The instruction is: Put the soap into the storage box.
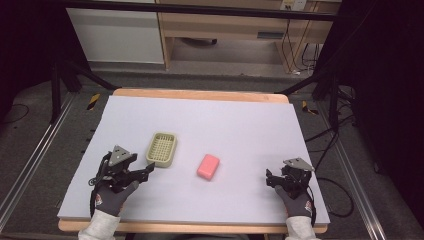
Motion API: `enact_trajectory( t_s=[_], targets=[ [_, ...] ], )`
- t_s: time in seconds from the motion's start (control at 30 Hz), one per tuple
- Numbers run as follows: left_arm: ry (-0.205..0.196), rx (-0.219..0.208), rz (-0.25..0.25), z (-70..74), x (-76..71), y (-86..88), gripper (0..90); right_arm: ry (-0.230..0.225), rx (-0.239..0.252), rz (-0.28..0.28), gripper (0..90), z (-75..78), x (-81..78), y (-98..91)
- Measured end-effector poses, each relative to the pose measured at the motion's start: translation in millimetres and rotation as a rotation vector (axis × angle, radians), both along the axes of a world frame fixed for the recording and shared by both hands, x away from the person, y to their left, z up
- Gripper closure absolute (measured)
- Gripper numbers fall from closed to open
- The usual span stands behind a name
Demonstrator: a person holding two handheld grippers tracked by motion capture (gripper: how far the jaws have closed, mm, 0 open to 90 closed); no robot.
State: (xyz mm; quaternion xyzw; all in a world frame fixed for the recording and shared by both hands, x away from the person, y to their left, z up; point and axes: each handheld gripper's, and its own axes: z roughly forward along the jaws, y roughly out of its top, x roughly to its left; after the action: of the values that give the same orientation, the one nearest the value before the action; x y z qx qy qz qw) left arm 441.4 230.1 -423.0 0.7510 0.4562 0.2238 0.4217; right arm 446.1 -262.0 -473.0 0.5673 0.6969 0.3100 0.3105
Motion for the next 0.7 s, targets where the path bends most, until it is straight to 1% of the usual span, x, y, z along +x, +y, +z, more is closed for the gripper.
enact_trajectory(
  t_s=[0.07,0.13,0.2,0.27,0.33,0.7],
  targets=[
    [-0.002,0.01,-0.008,1.6,0.9,-3.3,26.4,0.0,0.0,0.0,5.8,0.0,0.0,-0.1],
    [-0.002,0.007,-0.014,3.3,2.2,-7.6,26.2,0.0,-0.001,0.0,5.8,0.0,-0.1,0.1],
    [-0.001,0.014,-0.019,4.1,2.7,-8.8,26.1,0.003,0.008,0.0,5.8,0.4,-0.4,0.3],
    [-0.004,0.013,-0.022,5.3,3.6,-12.2,26.1,0.003,0.008,0.001,5.8,0.4,-0.3,0.3],
    [-0.01,0.023,-0.032,7.7,4.8,-17.2,25.9,-0.001,-0.001,-0.002,5.8,0.3,-0.1,-0.1],
    [-0.018,0.022,-0.063,12.1,7.9,-35.6,25.4,-0.002,0.003,-0.004,5.7,0.6,-0.3,-0.3]
  ],
)
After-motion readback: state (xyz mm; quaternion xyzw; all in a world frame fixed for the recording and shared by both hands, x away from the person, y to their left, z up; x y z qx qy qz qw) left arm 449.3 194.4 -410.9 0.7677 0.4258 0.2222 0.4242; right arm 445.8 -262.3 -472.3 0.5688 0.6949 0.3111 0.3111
